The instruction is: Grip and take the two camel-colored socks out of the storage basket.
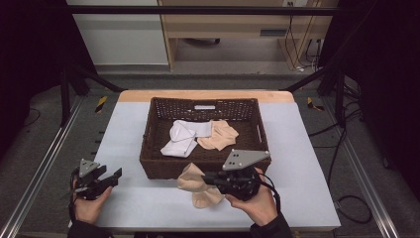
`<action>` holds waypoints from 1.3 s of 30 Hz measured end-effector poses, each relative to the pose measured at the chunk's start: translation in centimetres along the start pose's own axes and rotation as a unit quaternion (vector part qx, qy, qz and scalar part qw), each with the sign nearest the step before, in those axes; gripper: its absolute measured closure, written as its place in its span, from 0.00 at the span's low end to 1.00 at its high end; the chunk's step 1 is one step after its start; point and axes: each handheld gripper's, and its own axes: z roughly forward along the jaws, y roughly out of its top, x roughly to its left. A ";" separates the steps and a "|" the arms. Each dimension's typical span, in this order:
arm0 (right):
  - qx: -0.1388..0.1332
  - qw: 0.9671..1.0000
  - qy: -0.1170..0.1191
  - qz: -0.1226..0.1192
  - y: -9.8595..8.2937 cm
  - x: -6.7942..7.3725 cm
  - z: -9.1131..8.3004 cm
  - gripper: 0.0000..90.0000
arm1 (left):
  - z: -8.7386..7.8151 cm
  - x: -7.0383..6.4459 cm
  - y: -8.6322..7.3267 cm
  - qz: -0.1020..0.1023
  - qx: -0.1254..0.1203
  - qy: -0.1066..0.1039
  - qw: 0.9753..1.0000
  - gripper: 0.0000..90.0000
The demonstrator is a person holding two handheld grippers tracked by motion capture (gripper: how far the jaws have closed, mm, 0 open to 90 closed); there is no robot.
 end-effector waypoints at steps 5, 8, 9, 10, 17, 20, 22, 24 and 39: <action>0.034 0.999 0.007 0.018 -2.6 -0.5 2.0 0.97 | 0.0 0.0 0.0 -0.001 -0.001 0.000 1.000 0.42; 0.048 0.998 0.007 0.028 -3.9 -0.8 2.9 0.97 | 0.0 0.0 0.0 -0.001 -0.001 0.000 1.000 0.42; 0.053 0.998 0.008 0.030 -4.2 -0.9 3.2 0.97 | 0.0 0.0 0.0 0.000 -0.001 0.000 1.000 0.42; 0.058 0.998 0.008 0.032 -4.5 -0.9 3.4 0.97 | 0.0 0.0 0.0 0.000 -0.001 0.000 1.000 0.42; 0.087 0.995 0.003 0.042 -6.8 -1.6 5.5 0.96 | 0.0 0.0 0.0 0.000 0.000 -0.002 1.000 0.42; 0.094 0.994 -0.006 0.049 -7.4 -2.1 6.2 0.96 | 0.0 0.0 0.0 0.001 0.000 -0.001 1.000 0.42; 0.100 0.994 -0.009 0.052 -7.8 -2.3 6.6 0.96 | 0.0 0.0 0.0 0.000 0.000 -0.002 1.000 0.42; 0.103 0.993 -0.013 0.051 -8.0 -2.4 7.0 0.95 | 0.0 0.0 0.0 0.000 -0.001 -0.002 1.000 0.42; 0.035 0.998 -0.024 0.045 -6.8 -1.8 5.3 0.73 | 0.0 0.0 0.0 0.001 0.000 -0.002 1.000 0.42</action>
